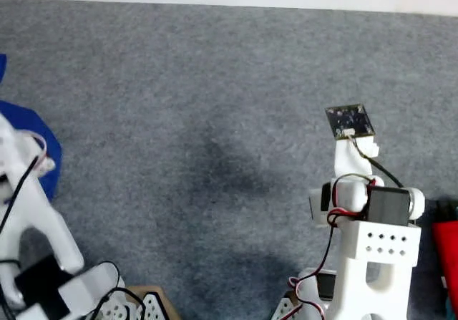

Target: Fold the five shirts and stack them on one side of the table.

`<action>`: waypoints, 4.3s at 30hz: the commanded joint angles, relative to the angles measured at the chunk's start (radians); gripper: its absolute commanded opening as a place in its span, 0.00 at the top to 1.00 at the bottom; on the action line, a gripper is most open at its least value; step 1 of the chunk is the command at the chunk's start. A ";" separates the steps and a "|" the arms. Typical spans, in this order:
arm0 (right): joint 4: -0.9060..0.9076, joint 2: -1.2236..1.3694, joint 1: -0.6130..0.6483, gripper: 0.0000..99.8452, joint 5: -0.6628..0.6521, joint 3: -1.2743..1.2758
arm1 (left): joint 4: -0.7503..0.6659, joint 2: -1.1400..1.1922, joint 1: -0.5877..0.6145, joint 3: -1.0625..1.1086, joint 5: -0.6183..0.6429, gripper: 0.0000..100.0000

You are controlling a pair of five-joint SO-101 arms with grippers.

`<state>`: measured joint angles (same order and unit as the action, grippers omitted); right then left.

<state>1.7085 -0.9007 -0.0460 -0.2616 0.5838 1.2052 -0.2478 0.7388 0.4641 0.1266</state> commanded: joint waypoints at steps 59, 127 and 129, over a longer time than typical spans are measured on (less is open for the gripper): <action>-0.027 -0.004 0.004 0.70 0.014 0.001 | -0.494 0.222 -0.042 0.265 -0.316 0.99; -0.607 -0.005 0.255 0.70 0.298 0.363 | 0.341 0.555 -0.759 -1.687 -0.083 0.99; -0.613 -0.005 0.237 0.70 0.319 0.363 | 0.275 0.542 -0.849 -1.710 -0.083 0.99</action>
<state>1.1178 -0.9007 0.2209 0.0222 0.9521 1.6241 0.3199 0.0790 -1.2160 0.0453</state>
